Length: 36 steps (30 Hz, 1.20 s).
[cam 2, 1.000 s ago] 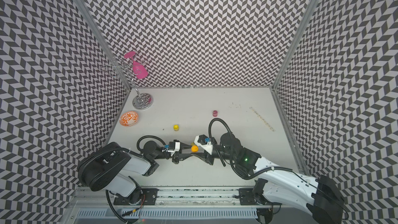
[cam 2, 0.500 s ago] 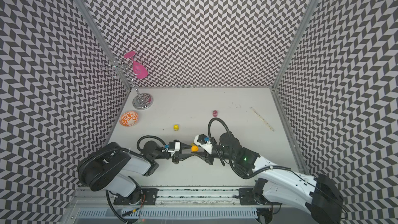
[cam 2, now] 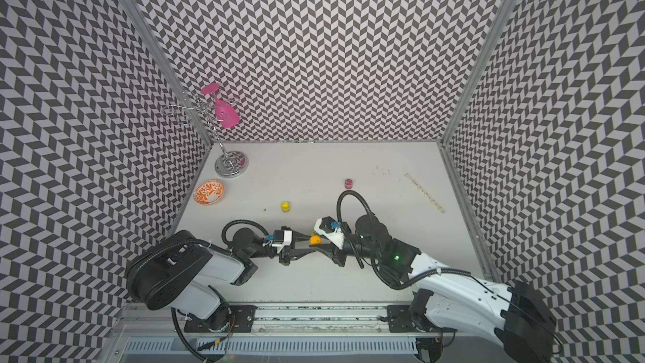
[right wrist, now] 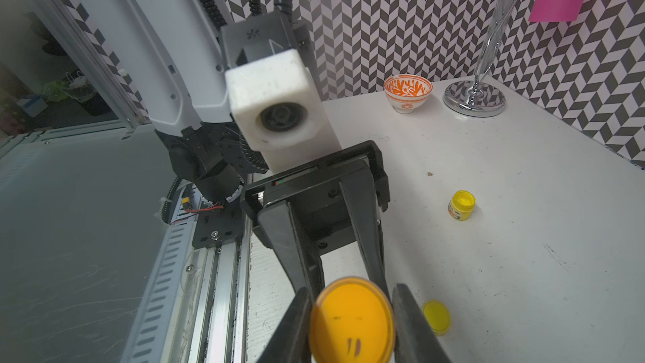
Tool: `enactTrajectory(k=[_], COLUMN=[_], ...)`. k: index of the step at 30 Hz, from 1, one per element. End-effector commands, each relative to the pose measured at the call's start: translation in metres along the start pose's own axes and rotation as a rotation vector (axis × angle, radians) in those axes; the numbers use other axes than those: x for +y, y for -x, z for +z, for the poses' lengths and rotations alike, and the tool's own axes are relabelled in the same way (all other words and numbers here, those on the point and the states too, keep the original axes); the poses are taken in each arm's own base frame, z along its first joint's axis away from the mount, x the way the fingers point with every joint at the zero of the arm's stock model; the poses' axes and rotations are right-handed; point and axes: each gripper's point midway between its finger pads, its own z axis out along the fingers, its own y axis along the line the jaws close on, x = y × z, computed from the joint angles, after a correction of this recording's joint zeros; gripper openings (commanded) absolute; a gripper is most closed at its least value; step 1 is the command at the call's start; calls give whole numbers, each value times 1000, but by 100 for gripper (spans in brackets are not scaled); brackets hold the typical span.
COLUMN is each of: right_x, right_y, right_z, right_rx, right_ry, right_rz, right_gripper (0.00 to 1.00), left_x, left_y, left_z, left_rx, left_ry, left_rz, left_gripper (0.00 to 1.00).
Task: Close the paint jar lid
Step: Screw the lid onto the paint jar.
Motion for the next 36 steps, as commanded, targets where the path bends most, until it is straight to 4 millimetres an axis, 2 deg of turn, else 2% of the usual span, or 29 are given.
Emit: enactTrajectory(k=[1,4,7,13,17,21,28,32,36], right_x=[-17,-34,-43,-49,-57,-63,-60,-51,-50], right_y=[12,1,-11,-34,-50,-68,-91,-93,-94], right_z=[3,7,11,23,27,33,56,70,71], right_rx=[-37,10,53,113,126,126,162,148,124], right_ry=[-82,-169,-218,-286,-396,-487,-598,-601,-622], right_rz=[5,39,76,165,235,329,423,462,498], right_gripper=[22,17,16,14,13,12,11,12,15], left_x=[6,12,20,34,57,67,79,82,83], left_y=[22,29,39,63,80,93,99,97,95], left_z=[5,3,-1,-1,-24,-39,-59,-64,-66], left_rx=[-53,-58,-76,-60,-86,-124,-128,-120,-118], left_ry=[23,77,153,344,557,667,807,840,855], left_rz=[81,98,106,181,180,190,207,208,202], left_gripper=[26,25,25,24,25,24,24,24,24])
